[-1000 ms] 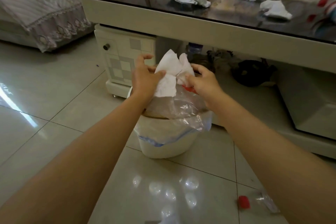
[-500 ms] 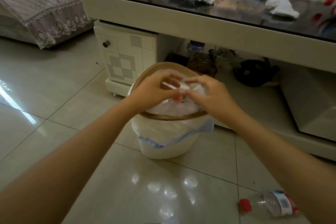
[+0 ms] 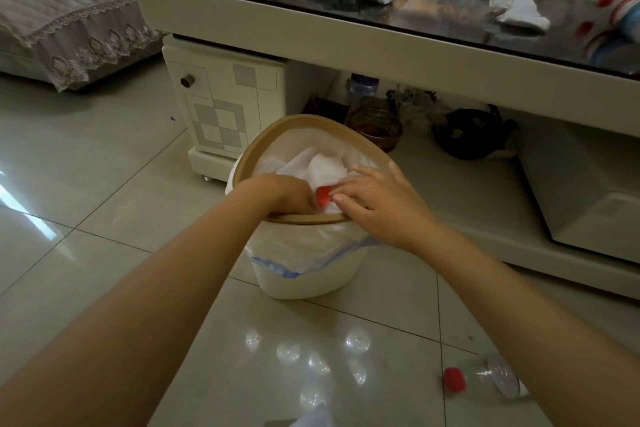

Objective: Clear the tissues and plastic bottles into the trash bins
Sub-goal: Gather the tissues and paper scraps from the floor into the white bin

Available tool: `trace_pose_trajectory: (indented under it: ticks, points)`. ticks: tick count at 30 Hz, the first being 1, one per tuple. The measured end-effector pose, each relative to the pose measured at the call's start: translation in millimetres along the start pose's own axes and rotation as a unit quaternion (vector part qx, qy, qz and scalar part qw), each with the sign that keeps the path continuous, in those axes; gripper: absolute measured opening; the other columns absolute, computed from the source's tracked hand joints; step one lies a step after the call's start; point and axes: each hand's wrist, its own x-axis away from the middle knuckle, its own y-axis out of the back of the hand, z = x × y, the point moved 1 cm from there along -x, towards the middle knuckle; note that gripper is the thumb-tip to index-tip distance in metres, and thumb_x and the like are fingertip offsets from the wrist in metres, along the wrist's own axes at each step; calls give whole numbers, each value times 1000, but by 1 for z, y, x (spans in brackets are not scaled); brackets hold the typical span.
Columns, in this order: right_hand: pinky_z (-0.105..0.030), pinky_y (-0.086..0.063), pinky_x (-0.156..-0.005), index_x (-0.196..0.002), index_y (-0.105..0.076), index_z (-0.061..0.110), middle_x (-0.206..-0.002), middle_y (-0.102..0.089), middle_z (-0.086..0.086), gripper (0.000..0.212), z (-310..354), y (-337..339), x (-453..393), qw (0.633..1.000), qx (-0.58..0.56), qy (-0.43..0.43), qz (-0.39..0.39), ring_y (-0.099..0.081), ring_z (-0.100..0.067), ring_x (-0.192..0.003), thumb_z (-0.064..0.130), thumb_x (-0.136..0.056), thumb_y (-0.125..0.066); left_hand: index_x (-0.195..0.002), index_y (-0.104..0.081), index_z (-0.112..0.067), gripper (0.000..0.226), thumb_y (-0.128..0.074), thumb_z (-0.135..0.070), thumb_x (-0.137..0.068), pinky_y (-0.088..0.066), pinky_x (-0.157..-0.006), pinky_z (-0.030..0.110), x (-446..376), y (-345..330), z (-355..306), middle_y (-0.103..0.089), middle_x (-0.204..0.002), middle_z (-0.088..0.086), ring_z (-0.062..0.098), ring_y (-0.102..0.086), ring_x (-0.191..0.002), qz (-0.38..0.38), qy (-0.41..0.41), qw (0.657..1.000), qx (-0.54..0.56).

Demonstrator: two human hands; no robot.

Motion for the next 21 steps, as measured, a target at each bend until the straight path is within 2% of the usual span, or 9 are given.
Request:
trace_pose_trajectory:
  ticks: [2, 4, 6, 8, 11, 13, 18, 21]
  points:
    - [-35, -5, -113, -120, -62, 34, -129, -56, 16, 31, 0, 2, 22, 995, -27, 19, -89, -32, -5, -132, 41, -98, -40, -121, -58, -41, 46, -51, -65, -81, -41, -97, 40, 18, 0, -8, -53, -133, -6, 22, -52, -114, -151, -64, 986, -38]
    - [-21, -11, -109, -121, -61, 30, -127, -58, 13, 34, -3, 0, 45, 986, -62, 39, -147, -40, -5, -126, 42, -95, -43, -116, -61, -41, 30, -47, -53, -92, -45, -88, 32, 48, -3, -17, -61, -119, -15, 9, -57, -101, -285, -147, 947, -28]
    - [-26, -29, -106, -122, -62, 26, -124, -60, 9, 37, -5, -5, 70, 982, -81, 50, -163, -47, -8, -122, 41, -92, -45, -118, -60, -38, 33, -46, -53, -92, -48, -83, 31, 78, -14, -23, -63, -108, -17, 2, -57, -95, -341, -210, 916, 38]
    - [-33, -40, -101, -123, -61, 22, -123, -61, 6, 38, -6, -14, 94, 979, -95, 50, -171, -50, -10, -120, 37, -91, -50, -123, -59, -34, 42, -46, -55, -89, -50, -84, 35, 94, -36, -26, -65, -114, -14, 4, -59, -104, -350, -268, 896, 56]
    - [-34, -42, -99, -125, -60, 18, -124, -61, 3, 40, -7, -32, 130, 982, -79, 38, -166, -52, -15, -119, 31, -88, -56, -131, -55, -27, 50, -55, -51, -87, -41, -102, 42, 105, -78, -23, -57, -133, -7, 14, -49, -127, -369, -320, 873, -19]
    - [-37, -42, -98, -128, -58, 18, -125, -60, 0, 43, -10, -47, 152, 989, -62, 25, -135, -52, -19, -119, 33, -88, -55, -135, -53, -22, 53, -59, -44, -86, -40, -104, 43, 110, -106, -19, -52, -139, -2, 18, -46, -130, -368, -340, 863, -62]
    - [-38, -39, -99, -134, -51, 20, -129, -58, -2, 51, -11, -81, 195, 998, -42, -9, -46, -51, -22, -119, 40, -88, -48, -137, -49, -26, 62, -64, -49, -82, -46, -92, 40, 118, -175, -10, -54, -136, -3, 21, -52, -123, -261, -341, 900, -76]
    - [-35, -30, -104, -135, -50, 21, -136, -53, -2, 52, -5, -104, 217, 999, -30, -23, 4, -46, -23, -125, 43, -88, -46, -143, -38, -33, 72, -67, -52, -80, -42, -95, 39, 118, -207, -3, -47, -142, -6, 20, -48, -126, -166, -321, 928, -87]
